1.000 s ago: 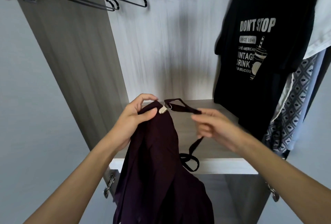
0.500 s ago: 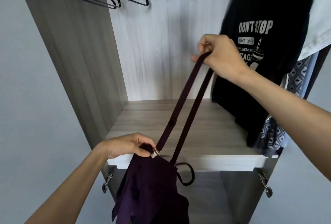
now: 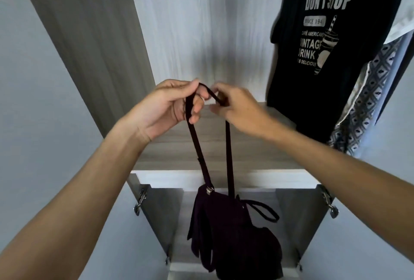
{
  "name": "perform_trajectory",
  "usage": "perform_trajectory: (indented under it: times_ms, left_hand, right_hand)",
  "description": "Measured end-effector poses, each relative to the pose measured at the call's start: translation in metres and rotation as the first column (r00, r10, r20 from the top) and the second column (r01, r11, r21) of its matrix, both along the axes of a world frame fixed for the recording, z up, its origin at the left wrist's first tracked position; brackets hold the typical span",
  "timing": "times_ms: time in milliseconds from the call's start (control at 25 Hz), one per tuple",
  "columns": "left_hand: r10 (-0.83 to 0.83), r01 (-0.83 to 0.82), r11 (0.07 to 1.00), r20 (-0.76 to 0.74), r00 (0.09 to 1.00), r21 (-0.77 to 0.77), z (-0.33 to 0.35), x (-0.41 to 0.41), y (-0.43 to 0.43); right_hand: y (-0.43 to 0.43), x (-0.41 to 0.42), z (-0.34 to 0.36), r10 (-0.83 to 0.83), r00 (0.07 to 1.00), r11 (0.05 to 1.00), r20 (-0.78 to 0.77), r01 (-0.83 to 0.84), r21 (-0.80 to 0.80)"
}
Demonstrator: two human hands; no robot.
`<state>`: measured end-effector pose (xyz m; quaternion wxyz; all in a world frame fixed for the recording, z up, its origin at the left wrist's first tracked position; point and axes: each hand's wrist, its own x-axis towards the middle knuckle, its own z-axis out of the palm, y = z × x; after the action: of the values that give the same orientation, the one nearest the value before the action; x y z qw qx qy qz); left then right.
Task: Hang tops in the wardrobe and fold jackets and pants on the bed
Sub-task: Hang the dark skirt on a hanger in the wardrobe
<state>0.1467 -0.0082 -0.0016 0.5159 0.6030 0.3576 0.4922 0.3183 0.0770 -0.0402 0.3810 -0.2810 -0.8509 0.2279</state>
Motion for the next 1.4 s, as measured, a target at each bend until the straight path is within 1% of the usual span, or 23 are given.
perform_trajectory:
  times_ms: [80, 160, 280, 320, 400, 440, 520, 600, 640, 680, 720, 760, 800, 840, 880, 960, 1000, 1080, 1160, 1200, 1240, 1320, 1400]
  left_hand:
    - [0.024, -0.023, 0.999, 0.029, 0.999, -0.037, -0.005, 0.005, -0.002]
    - [0.043, -0.042, 0.998, 0.010, 0.999, -0.055, -0.005, 0.009, -0.002]
    - [0.066, -0.065, 0.997, 0.015, 0.998, -0.042, -0.003, 0.012, 0.002]
    - [0.062, -0.061, 0.997, 0.025, 0.998, -0.036, -0.004, 0.013, 0.003]
    - [0.076, -0.074, 0.997, 0.036, 0.997, -0.029, -0.010, 0.010, 0.006]
    - [0.105, -0.104, 0.994, 0.045, 0.993, -0.029, -0.014, 0.006, 0.006]
    - [0.180, -0.178, 0.984, 0.098, 0.979, -0.026, -0.019, -0.006, 0.004]
    - [0.211, -0.212, 0.977, 0.150, 0.966, -0.007, -0.020, -0.014, -0.002]
    - [0.212, -0.216, 0.976, 0.152, 0.965, 0.008, -0.018, -0.013, -0.004]
    - [0.211, -0.216, 0.976, 0.140, 0.968, 0.027, -0.017, -0.011, -0.005]
    - [0.210, -0.217, 0.975, 0.119, 0.970, 0.048, -0.014, -0.007, -0.006]
    - [0.213, -0.220, 0.973, 0.092, 0.973, 0.067, -0.012, -0.003, -0.007]
    - [0.220, -0.225, 0.971, 0.063, 0.974, 0.084, -0.010, -0.001, -0.008]
    - [0.229, -0.232, 0.968, 0.039, 0.973, 0.094, -0.008, -0.002, -0.009]
    - [0.242, -0.243, 0.966, 0.026, 0.970, 0.093, -0.007, -0.005, -0.011]
    - [0.276, -0.277, 0.957, 0.024, 0.961, 0.084, -0.009, -0.017, -0.015]
    - [0.292, -0.293, 0.953, 0.025, 0.956, 0.080, -0.011, -0.024, -0.016]
    - [0.313, -0.315, 0.947, 0.037, 0.949, 0.069, -0.020, -0.036, -0.016]
    - [0.311, -0.314, 0.948, 0.055, 0.949, 0.048, -0.029, -0.045, -0.015]
    - [0.306, -0.308, 0.951, 0.059, 0.950, 0.032, -0.034, -0.048, -0.014]
    - [0.297, -0.299, 0.954, 0.062, 0.953, 0.018, -0.038, -0.050, -0.011]
    - [0.295, -0.295, 0.956, 0.056, 0.954, -0.014, -0.044, -0.050, -0.006]
    - [0.287, -0.284, 0.957, 0.054, 0.957, -0.058, -0.048, -0.047, 0.004]
  right_hand:
    - [0.002, 0.027, -0.087, 0.105, 0.983, 0.947, 0.150, -0.053, -0.317]
    - [-0.005, 0.052, -0.174, 0.246, 0.916, 0.817, 0.318, -0.020, -0.576]
    - [-0.025, 0.067, -0.258, 0.352, 0.875, 0.645, 0.331, 0.029, -0.763]
    - [-0.030, 0.067, -0.276, 0.362, 0.866, 0.637, 0.345, 0.040, -0.770]
    - [-0.031, 0.066, -0.300, 0.297, 0.829, 0.795, 0.474, 0.061, -0.604]
    - [-0.028, 0.067, -0.311, 0.226, 0.840, 0.862, 0.493, 0.063, -0.502]
    - [-0.021, 0.074, -0.327, 0.161, 0.856, 0.895, 0.491, 0.083, -0.438]
    - [-0.023, 0.078, -0.343, 0.166, 0.752, 0.949, 0.638, 0.053, -0.309]
    - [-0.027, 0.079, -0.352, 0.122, 0.716, 0.971, 0.687, 0.056, -0.231]
    - [-0.031, 0.077, -0.363, 0.066, 0.718, 0.982, 0.693, 0.078, -0.174]
    - [-0.036, 0.076, -0.372, 0.101, 0.715, 0.965, 0.692, 0.100, -0.243]
    - [-0.037, 0.076, -0.387, 0.064, 0.743, 0.969, 0.666, 0.114, -0.221]
    - [-0.036, 0.073, -0.397, 0.055, 0.779, 0.956, 0.625, 0.139, -0.258]
    - [-0.032, 0.070, -0.405, -0.027, 0.812, 0.966, 0.582, 0.170, -0.193]
    - [-0.026, 0.073, -0.409, -0.120, 0.821, 0.965, 0.558, 0.228, -0.128]
    - [-0.011, 0.086, -0.410, -0.254, 0.833, 0.927, 0.491, 0.354, -0.122]
    - [-0.006, 0.096, -0.405, -0.325, 0.829, 0.881, 0.456, 0.441, -0.173]
    - [0.010, 0.121, -0.388, -0.525, 0.743, 0.717, 0.415, 0.649, -0.253]
    - [0.030, 0.146, -0.356, -0.730, 0.613, 0.542, 0.301, 0.789, -0.290]
    - [0.038, 0.154, -0.332, -0.789, 0.576, 0.518, 0.214, 0.811, -0.271]
    - [0.044, 0.160, -0.303, -0.816, 0.570, 0.542, 0.096, 0.813, -0.214]
    - [0.045, 0.156, -0.237, -0.766, 0.636, 0.643, -0.095, 0.753, -0.142]
    - [0.040, 0.141, -0.173, -0.703, 0.705, 0.711, -0.093, 0.695, -0.106]
